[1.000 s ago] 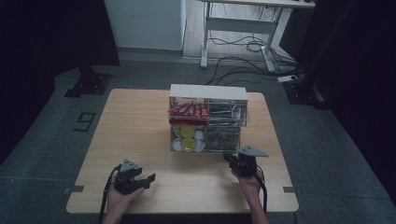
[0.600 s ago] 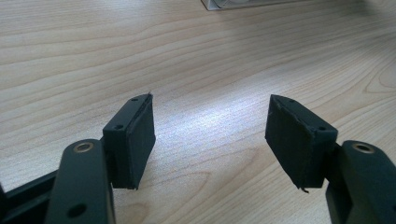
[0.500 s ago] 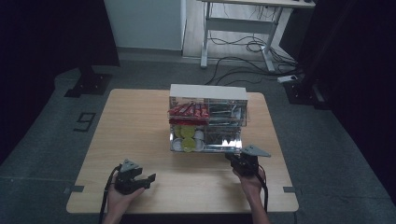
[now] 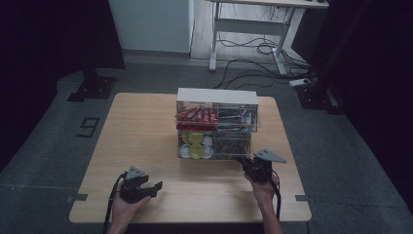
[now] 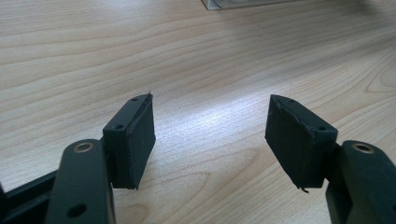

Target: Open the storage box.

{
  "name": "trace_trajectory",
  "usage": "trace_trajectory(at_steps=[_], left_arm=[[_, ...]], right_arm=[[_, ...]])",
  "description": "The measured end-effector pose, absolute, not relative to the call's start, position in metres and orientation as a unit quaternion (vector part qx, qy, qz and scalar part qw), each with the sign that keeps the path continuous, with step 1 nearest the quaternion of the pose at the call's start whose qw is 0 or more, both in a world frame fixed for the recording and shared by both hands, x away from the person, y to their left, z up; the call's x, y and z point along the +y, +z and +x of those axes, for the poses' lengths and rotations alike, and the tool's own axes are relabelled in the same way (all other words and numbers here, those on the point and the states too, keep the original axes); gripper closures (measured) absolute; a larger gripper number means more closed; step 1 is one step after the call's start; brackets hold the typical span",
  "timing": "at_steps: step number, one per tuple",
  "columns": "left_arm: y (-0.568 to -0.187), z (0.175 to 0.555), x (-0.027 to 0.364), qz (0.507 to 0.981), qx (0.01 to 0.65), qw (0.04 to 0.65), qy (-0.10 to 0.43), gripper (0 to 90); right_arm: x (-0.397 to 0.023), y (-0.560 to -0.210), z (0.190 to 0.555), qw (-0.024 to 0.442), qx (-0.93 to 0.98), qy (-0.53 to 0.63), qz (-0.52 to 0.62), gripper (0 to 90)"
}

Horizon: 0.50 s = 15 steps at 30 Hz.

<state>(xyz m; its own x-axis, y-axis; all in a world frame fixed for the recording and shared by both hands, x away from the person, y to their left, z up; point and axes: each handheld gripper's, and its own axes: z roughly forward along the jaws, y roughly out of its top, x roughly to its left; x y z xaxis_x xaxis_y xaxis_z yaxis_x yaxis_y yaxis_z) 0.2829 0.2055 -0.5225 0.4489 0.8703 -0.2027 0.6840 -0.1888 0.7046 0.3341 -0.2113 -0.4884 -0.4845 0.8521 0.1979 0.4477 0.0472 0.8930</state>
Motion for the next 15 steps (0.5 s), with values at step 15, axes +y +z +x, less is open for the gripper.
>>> trace_trajectory(at_steps=[15], left_arm=[[-0.522,0.283,0.206,0.761,0.512,0.380,0.125,33.2]], right_arm=[[-0.214,-0.476,0.342,0.209,0.679,0.529,0.464,89.1]])
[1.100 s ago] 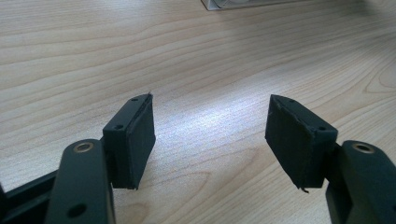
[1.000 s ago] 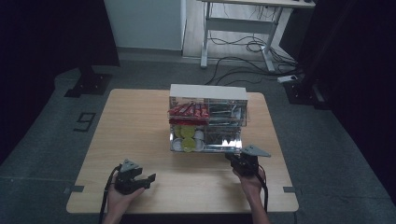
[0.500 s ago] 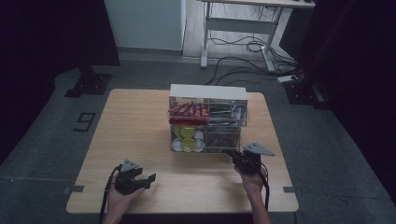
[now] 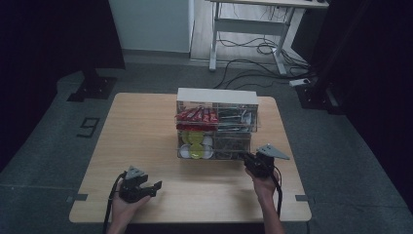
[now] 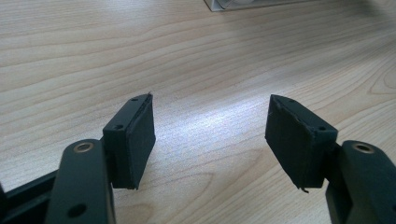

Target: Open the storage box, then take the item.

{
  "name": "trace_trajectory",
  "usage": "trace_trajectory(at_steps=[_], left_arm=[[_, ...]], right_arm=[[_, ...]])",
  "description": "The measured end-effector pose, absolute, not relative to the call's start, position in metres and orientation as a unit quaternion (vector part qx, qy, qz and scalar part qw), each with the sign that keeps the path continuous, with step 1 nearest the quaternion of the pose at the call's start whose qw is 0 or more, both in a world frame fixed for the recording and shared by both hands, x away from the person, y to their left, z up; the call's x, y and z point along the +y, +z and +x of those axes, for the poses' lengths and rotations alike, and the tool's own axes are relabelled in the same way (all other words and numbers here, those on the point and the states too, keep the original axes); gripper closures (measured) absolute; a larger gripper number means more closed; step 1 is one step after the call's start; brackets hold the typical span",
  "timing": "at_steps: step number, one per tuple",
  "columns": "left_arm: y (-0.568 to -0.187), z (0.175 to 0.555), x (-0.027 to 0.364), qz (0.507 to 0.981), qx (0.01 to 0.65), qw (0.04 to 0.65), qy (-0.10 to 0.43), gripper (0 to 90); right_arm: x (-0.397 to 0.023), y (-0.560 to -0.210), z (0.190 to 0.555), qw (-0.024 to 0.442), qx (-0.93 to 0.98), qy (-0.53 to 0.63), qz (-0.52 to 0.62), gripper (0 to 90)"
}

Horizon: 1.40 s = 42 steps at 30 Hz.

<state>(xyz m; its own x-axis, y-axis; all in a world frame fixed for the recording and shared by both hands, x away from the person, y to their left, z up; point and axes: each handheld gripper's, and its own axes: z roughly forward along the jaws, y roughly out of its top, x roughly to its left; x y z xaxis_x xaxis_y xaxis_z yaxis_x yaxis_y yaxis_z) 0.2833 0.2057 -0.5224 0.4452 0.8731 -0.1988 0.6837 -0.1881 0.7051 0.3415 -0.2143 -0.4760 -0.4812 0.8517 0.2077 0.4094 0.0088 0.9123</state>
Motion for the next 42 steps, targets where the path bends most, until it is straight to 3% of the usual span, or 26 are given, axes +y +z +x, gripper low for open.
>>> trace_trajectory(at_steps=[42], left_arm=[[-0.518,0.281,0.203,0.761,0.503,0.386,0.137,32.7]], right_arm=[[-0.207,-0.457,0.359,0.229,0.655,0.560,0.453,88.7]])
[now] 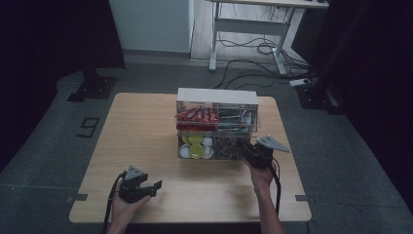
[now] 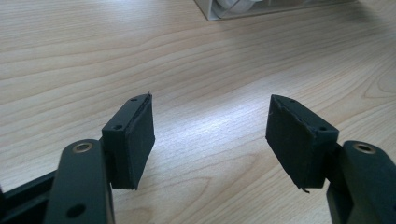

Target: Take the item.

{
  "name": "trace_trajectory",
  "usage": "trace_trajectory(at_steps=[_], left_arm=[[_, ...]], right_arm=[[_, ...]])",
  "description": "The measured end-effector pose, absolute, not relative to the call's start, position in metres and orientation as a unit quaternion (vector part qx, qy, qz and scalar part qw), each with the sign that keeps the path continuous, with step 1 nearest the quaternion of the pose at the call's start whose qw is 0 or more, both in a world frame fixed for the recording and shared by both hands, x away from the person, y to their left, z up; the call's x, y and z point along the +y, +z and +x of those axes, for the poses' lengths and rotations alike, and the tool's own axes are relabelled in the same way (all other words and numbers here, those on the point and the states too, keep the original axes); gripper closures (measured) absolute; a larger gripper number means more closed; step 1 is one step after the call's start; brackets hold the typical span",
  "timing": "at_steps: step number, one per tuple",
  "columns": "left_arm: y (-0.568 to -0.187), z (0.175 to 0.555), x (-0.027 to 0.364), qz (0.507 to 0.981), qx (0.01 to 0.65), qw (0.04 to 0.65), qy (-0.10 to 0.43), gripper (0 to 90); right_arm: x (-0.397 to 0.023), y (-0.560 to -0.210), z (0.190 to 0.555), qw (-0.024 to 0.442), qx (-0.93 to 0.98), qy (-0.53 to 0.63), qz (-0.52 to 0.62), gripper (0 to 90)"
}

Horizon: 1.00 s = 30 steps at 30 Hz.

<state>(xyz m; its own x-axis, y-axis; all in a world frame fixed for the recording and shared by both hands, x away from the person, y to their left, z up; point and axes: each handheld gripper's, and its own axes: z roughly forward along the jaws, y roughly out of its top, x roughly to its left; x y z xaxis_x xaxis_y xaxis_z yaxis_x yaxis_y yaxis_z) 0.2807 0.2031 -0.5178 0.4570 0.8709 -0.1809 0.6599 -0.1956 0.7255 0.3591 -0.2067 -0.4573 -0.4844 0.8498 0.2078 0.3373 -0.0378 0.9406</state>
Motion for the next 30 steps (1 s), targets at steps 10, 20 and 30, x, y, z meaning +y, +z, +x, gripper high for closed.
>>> trace_trajectory(at_steps=[10,20,30], left_arm=[[-0.513,0.279,0.193,0.766,0.490,0.391,0.144,32.7],[-0.502,0.285,0.181,0.769,0.482,0.392,0.154,32.9],[-0.491,0.290,0.164,0.770,0.469,0.401,0.162,33.2]], right_arm=[[-0.207,-0.458,0.359,0.226,0.655,0.561,0.453,88.8],[-0.209,-0.458,0.361,0.221,0.656,0.564,0.450,88.8],[-0.212,-0.458,0.360,0.219,0.655,0.565,0.451,88.8]])
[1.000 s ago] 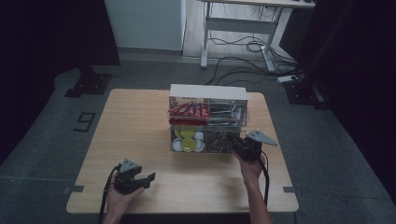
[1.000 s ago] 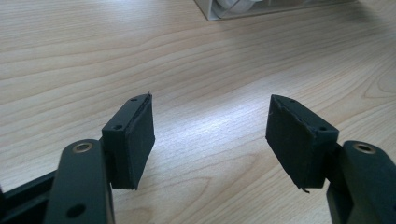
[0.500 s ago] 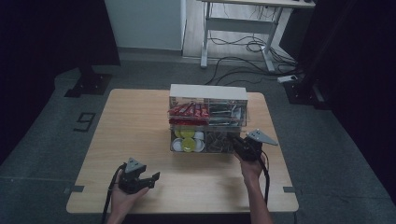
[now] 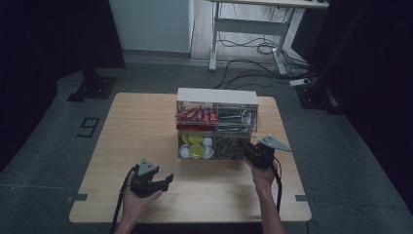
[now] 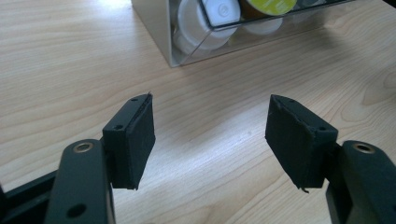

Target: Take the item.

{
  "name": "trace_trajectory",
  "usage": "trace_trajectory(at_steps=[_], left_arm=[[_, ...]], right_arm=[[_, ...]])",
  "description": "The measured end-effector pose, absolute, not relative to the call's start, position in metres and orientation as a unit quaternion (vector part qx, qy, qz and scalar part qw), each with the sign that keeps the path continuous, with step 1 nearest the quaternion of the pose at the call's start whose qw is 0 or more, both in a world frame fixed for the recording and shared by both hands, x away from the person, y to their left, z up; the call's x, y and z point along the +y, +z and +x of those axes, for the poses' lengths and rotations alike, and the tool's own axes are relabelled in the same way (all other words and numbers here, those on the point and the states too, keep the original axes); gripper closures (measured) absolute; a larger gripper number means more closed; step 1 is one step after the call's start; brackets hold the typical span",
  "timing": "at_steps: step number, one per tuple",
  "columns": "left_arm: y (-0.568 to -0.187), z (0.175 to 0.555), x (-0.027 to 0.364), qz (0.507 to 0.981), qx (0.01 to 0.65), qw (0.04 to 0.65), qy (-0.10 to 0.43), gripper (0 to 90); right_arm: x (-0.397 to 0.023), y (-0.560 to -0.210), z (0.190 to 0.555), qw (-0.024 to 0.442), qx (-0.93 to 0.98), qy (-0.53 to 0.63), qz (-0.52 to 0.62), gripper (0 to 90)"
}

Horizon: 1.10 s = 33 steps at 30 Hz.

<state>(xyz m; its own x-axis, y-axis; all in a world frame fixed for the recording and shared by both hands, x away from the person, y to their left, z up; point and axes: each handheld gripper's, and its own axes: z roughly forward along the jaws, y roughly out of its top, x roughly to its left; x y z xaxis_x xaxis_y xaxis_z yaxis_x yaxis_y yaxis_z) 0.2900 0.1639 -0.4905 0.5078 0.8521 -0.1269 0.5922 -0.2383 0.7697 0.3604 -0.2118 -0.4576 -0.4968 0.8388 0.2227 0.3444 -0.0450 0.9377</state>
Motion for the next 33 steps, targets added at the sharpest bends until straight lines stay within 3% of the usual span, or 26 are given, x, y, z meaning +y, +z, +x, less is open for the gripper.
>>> trace_trajectory(at_steps=[33], left_arm=[[-0.474,0.317,0.118,0.769,0.458,0.411,0.172,32.3]], right_arm=[[-0.214,-0.457,0.360,0.217,0.655,0.566,0.451,88.8]])
